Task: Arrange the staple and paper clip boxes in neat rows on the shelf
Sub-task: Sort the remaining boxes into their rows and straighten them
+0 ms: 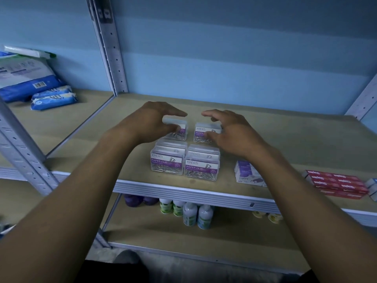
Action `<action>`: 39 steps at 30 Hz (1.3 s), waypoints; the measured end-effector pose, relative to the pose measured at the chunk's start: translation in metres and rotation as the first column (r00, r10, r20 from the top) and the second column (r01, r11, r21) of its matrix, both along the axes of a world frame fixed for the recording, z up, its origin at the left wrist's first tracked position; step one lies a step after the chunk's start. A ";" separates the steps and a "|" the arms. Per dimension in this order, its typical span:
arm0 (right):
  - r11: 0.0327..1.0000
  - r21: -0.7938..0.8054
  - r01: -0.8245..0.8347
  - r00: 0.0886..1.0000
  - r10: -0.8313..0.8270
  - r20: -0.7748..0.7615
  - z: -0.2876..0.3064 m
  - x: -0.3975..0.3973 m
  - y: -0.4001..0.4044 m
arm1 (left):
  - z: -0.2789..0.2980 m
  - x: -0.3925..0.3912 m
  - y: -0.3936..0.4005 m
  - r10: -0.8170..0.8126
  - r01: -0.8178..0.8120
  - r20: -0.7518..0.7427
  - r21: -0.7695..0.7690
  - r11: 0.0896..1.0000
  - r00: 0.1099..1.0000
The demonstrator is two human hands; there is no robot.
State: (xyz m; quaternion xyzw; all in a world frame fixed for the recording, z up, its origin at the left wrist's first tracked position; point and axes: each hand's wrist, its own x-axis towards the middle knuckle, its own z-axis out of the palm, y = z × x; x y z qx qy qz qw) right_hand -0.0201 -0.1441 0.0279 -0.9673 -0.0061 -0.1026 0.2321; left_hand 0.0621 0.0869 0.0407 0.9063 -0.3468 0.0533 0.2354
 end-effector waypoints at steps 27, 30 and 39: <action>0.992 0.122 0.001 1.000 -0.003 0.019 0.006 -0.012 0.003 | 0.005 -0.014 0.000 -0.027 0.028 0.020 -0.046 0.999 0.999; 0.994 0.113 -0.001 1.000 0.000 0.003 0.005 -0.013 0.002 | 0.005 -0.014 0.001 0.009 -0.013 -0.058 -0.071 0.997 0.998; 0.995 0.092 -0.038 0.999 0.038 0.003 0.019 -0.025 0.000 | 0.013 -0.016 0.005 -0.001 -0.003 -0.092 -0.039 0.999 0.996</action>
